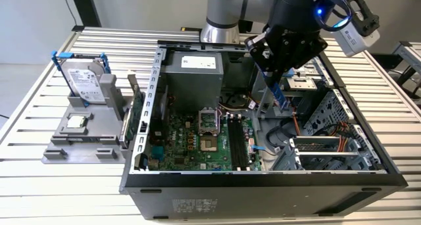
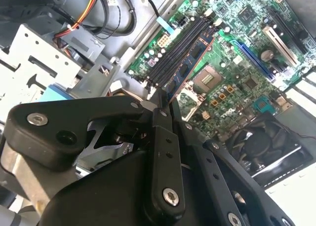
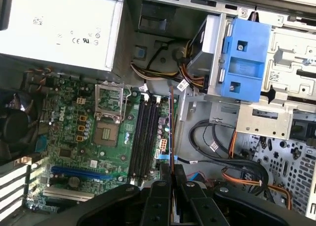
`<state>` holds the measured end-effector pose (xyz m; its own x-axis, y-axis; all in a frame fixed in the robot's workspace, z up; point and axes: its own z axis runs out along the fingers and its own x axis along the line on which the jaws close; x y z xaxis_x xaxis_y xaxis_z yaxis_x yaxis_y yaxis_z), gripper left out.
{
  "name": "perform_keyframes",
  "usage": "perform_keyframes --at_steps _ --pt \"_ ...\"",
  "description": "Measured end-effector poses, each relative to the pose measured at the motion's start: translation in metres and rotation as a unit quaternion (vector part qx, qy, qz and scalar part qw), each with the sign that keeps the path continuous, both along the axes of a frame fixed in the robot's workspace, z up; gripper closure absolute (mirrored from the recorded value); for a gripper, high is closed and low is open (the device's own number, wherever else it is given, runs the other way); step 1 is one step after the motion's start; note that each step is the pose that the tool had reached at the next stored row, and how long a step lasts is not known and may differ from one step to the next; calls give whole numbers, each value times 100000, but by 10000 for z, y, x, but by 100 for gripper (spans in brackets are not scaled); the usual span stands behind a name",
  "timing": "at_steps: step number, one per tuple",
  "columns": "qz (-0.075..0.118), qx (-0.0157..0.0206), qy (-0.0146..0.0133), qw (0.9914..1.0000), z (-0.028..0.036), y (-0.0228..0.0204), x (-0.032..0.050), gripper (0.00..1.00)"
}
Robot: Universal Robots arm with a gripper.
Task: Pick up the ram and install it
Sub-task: 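Pick up the ram and move it above insertion slot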
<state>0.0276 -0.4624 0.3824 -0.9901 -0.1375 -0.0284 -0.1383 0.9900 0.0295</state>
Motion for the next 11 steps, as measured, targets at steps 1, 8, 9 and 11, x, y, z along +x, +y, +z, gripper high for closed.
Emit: perform_keyframes --at_steps 1,8,9,11 --pt "-149 3 0 100000 0 0 0 100" --pt "-1444 -11 0 99990 0 0 0 100" --pt "-1629 -13 0 99987 0 0 0 100" --pt "-1976 -15 0 99980 -1 0 0 100"
